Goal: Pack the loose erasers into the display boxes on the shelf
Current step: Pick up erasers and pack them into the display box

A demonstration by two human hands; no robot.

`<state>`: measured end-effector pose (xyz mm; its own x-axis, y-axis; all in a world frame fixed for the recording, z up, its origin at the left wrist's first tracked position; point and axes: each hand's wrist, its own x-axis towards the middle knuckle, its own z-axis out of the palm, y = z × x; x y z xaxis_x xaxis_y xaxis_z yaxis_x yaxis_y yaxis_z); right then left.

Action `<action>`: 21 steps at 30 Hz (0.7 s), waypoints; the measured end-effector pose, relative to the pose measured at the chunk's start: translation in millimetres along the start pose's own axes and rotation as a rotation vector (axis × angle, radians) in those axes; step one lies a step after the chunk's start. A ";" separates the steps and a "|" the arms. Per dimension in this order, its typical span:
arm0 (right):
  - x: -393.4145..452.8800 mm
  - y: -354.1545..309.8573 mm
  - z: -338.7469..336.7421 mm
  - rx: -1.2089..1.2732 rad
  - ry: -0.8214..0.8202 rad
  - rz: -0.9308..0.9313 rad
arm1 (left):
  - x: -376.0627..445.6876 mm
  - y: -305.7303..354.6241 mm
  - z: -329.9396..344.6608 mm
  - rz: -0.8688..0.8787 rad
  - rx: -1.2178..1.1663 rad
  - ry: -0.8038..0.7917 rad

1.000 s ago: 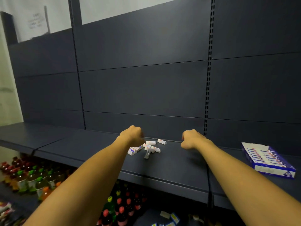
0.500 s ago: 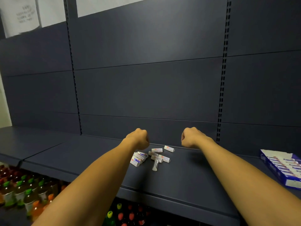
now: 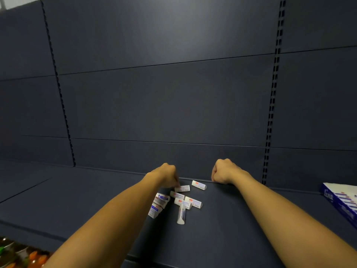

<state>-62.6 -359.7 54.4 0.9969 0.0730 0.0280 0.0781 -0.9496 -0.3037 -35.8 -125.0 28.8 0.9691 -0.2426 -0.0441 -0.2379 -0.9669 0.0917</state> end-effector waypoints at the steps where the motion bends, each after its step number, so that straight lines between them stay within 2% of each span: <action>1: 3.7 -0.6 3.1 0.004 0.000 0.006 | 1.8 -0.9 0.4 0.025 -0.017 -0.006; 9: 22.3 -12.8 22.7 0.042 0.012 0.043 | 11.8 -5.4 -2.5 0.194 -0.110 -0.021; 21: 33.9 -32.6 44.8 0.070 0.004 0.101 | 17.6 -17.8 -7.0 0.246 -0.131 -0.120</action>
<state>-31.1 -312.6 22.6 0.9997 -0.0236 -0.0025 -0.0228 -0.9282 -0.3714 -14.0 -111.5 33.3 0.8669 -0.4835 -0.1214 -0.4468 -0.8615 0.2411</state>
